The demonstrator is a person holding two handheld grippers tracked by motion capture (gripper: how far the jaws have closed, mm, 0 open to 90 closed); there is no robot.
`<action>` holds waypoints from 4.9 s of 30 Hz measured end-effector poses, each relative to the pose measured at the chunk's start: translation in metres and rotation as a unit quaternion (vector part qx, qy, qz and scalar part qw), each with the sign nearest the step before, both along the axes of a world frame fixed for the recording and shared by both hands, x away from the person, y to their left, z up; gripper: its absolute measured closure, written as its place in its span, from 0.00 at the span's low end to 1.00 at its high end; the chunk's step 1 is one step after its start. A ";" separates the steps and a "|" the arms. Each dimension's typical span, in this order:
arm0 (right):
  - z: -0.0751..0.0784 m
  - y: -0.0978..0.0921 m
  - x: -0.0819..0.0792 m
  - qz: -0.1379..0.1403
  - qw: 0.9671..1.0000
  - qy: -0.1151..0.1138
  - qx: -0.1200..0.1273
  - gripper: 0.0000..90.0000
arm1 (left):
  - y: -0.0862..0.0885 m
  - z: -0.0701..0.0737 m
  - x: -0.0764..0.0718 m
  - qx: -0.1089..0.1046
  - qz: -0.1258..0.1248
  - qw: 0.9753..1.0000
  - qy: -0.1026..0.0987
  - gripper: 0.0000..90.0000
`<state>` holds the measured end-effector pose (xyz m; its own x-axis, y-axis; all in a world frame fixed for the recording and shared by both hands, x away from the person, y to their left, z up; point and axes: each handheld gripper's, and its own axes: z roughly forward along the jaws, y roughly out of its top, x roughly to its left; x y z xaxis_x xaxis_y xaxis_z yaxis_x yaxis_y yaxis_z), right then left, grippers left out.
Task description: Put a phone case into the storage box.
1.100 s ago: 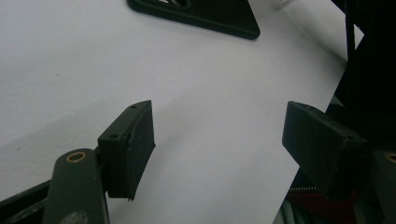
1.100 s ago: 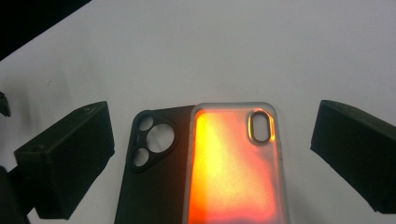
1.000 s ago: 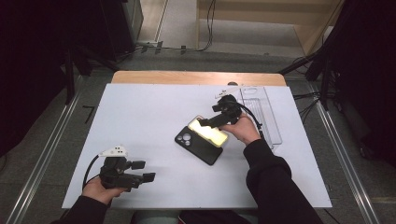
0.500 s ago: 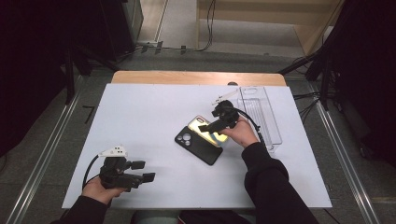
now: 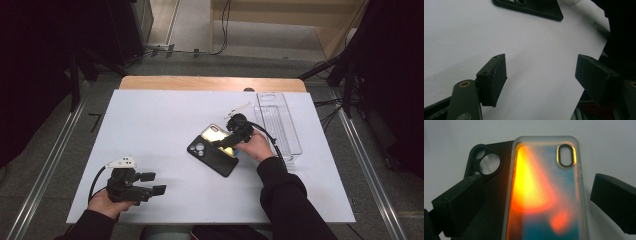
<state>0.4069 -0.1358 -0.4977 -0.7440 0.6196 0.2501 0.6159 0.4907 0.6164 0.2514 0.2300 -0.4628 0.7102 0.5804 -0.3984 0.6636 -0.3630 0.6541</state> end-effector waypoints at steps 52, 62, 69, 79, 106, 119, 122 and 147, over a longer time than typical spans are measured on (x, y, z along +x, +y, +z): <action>0.054 -0.013 -0.050 -0.033 0.999 -0.005 0.043 0.17 | -0.004 0.005 0.001 -0.018 0.015 1.000 0.005 0.25; 0.055 -0.027 -0.082 -0.051 0.997 0.010 0.061 0.17 | -0.013 0.011 0.006 -0.031 0.028 0.998 0.040 0.25; 0.048 -0.033 -0.102 -0.069 0.995 0.015 0.066 0.17 | -0.025 0.016 0.010 -0.036 0.032 0.998 0.047 0.25; 0.044 -0.031 -0.119 -0.107 0.991 0.008 0.078 0.17 | -0.043 0.023 0.014 -0.035 0.032 0.998 0.030 0.27; 0.031 0.011 -0.135 -0.167 0.980 -0.033 0.104 0.17 | -0.075 0.034 0.044 -0.038 0.088 0.995 0.026 0.27; 0.028 0.033 -0.134 -0.172 0.977 -0.044 0.121 0.17 | -0.089 0.040 0.058 -0.018 0.103 0.994 0.024 0.27; 0.029 0.036 -0.136 -0.176 0.975 -0.059 0.123 0.17 | -0.089 0.041 0.062 -0.021 0.109 0.993 0.030 0.29; 0.032 0.058 -0.141 -0.193 0.958 -0.046 0.207 0.17 | -0.099 0.038 0.079 -0.064 0.168 0.981 0.074 0.65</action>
